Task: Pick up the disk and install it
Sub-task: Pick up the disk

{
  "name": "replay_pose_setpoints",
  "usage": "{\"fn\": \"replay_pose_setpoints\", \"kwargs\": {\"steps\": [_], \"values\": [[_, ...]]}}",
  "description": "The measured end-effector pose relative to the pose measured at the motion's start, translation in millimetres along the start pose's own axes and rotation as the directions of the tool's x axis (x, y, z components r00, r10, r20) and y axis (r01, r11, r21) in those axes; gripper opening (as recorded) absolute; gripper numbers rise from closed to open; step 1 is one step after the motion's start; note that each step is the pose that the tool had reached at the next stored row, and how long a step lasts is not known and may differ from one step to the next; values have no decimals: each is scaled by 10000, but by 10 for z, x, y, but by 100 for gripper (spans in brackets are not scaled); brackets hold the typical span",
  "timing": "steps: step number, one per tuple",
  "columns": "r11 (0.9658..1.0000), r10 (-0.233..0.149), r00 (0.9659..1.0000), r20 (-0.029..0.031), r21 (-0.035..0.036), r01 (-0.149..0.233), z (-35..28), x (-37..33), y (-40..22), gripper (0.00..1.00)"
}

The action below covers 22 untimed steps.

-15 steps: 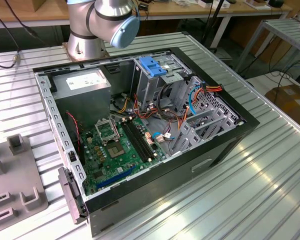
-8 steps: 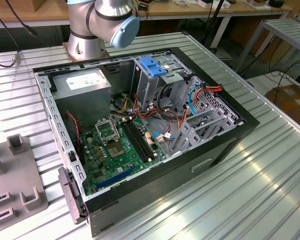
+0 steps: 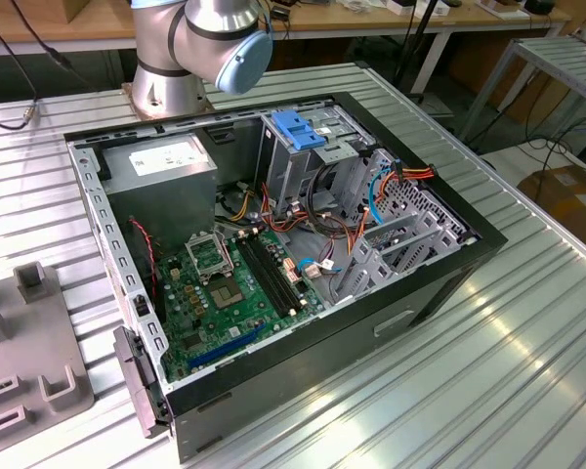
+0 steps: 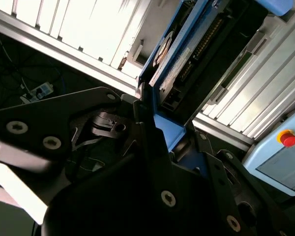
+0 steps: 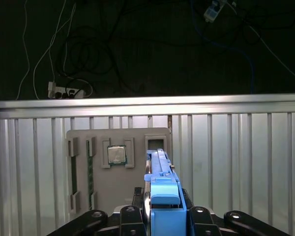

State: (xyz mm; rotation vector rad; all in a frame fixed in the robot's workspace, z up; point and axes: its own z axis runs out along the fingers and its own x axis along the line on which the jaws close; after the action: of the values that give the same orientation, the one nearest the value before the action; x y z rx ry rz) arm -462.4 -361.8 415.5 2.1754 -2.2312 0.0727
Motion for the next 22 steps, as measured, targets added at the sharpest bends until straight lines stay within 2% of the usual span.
{"fn": "replay_pose_setpoints", "kwargs": {"steps": [9,15,22], "values": [[10000,0,10000,0,-1,0,-49,3,-1,37],[10000,0,10000,0,0,0,-109,6,-2,37],[10000,0,10000,0,0,0,-137,7,-3,37]]}}
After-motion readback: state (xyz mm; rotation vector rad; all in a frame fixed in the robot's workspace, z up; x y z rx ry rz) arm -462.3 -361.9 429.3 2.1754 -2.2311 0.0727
